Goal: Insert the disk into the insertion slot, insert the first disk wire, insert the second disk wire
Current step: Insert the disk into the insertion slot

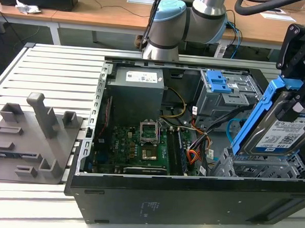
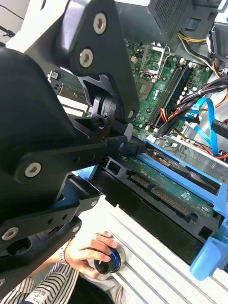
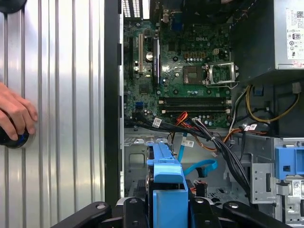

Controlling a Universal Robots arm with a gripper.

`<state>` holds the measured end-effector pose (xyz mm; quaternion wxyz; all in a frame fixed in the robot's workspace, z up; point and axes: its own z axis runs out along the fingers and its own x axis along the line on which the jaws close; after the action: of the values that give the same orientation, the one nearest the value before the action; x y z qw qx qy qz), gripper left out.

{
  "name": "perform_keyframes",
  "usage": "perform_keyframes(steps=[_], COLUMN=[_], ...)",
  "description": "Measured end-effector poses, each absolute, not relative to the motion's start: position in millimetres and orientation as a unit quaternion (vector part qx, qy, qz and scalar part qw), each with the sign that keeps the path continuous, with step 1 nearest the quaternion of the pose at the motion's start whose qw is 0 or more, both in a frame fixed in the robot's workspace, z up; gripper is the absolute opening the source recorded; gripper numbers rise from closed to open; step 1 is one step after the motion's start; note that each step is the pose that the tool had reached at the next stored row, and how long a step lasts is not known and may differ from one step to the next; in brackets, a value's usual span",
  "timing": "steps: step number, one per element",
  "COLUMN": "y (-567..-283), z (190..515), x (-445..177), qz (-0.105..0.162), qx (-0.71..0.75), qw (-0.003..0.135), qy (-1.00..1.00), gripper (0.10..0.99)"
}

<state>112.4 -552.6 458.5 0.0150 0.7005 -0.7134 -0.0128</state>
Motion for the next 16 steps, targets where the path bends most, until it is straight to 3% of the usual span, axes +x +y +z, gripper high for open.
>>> perform_keyframes(steps=[16], y=[-551], z=[444], x=[113], qz=[-0.013], qx=[0.701], qw=[0.015], qy=[-0.713], gripper=[0.365])
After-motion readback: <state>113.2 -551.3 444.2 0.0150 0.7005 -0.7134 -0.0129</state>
